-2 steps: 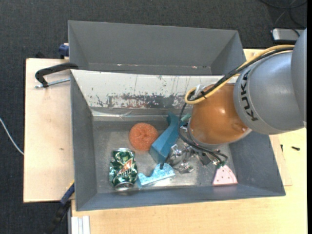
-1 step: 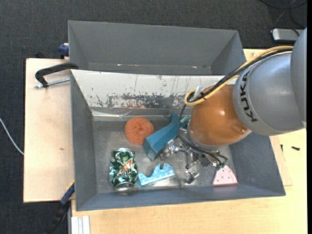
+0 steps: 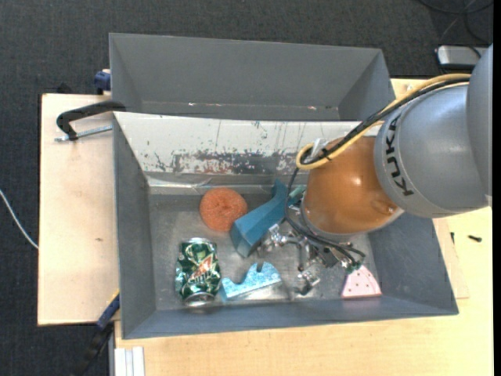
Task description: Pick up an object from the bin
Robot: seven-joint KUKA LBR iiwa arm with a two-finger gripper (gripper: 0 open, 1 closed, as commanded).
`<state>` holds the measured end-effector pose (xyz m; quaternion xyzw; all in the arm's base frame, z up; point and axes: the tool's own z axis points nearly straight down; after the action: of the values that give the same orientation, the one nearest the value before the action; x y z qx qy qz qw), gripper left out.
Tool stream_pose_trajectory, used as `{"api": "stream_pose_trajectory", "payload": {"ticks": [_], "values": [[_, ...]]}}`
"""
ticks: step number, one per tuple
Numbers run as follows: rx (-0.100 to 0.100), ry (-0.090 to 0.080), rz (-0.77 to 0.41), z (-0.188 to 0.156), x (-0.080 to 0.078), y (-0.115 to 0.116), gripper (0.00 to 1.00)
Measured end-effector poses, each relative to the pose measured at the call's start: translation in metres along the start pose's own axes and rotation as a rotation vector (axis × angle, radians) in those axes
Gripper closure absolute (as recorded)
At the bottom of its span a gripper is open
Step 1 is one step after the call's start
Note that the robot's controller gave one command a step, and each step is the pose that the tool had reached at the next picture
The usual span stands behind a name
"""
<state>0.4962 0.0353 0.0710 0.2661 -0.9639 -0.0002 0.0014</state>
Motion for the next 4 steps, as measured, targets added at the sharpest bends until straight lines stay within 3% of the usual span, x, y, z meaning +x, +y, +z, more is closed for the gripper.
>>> {"api": "stream_pose_trajectory", "payload": {"ticks": [1, 2, 3, 4], "values": [[0.006, -0.010, -0.159, -0.003, -0.029, 0.049, 1.00], [0.006, -0.010, -0.160, -0.003, -0.029, 0.049, 1.00], [-0.001, -0.001, -0.169, -0.051, -0.030, 0.050, 1.00], [0.001, -0.005, -0.170, -0.119, -0.032, 0.048, 1.00]]}}
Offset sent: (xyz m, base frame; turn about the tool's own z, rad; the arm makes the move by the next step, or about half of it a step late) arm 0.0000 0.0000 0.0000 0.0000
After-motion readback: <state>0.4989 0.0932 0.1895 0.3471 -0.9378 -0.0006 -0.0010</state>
